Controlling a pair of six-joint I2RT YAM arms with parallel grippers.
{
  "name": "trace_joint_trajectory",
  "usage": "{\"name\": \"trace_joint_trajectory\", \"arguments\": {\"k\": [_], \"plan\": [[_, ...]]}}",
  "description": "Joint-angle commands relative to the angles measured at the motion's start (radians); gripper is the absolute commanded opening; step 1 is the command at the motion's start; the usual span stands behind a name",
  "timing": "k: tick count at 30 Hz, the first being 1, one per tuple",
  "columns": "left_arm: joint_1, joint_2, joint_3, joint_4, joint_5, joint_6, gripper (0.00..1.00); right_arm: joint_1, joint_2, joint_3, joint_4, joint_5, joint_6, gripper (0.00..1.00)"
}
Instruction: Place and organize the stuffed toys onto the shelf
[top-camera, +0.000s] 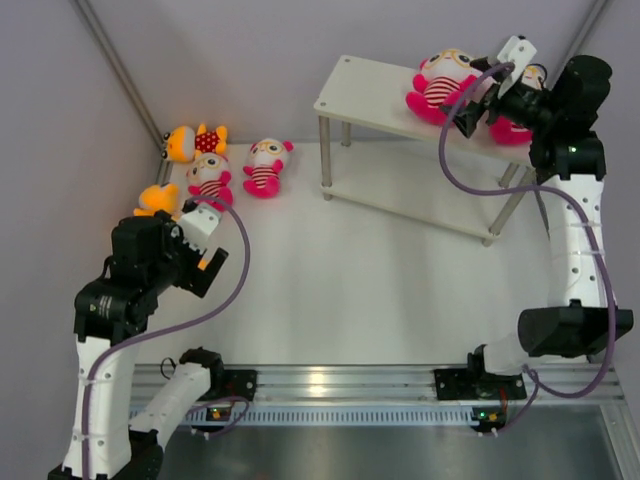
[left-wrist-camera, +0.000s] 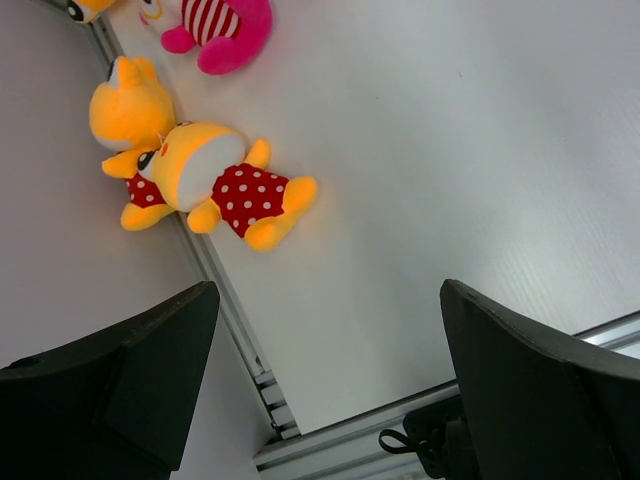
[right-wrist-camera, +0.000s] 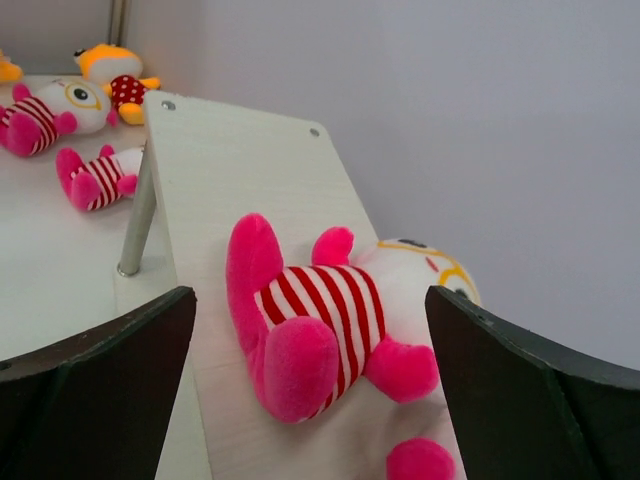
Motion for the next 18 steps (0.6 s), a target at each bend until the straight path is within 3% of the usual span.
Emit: {"name": "trace_joint_trajectory", "arguments": {"k": [1,6,8,12,13,18], "plan": [[0.004,0.057,-0.016,0.035,0.081,0.003,0.98,-0.014,-0.126,0.011,0.254,-0.061,0.169,0.99],[0.004,0.218,-0.052,0.210,0.061,-0.009,0.98,0.004,-0.232,-0.083,0.628,0.003,0.632,0.99],[0.004,0.330,-0.107,0.396,0.014,0.041,0.98,0.035,-0.271,-0.139,0.739,-0.009,0.738,0.99],[0.010,0.602,-0.112,0.647,-0.135,0.161,0.74,0.163,-0.304,-0.205,0.727,-0.081,0.676,0.99],[0.030,0.733,-0.075,0.658,-0.144,0.170,0.73,0.211,-0.317,-0.230,0.703,-0.085,0.639,0.99],[0.157,1.045,0.210,0.655,-0.198,0.143,0.79,0.305,-0.361,-0.327,0.612,-0.125,0.444,1.00]]}}
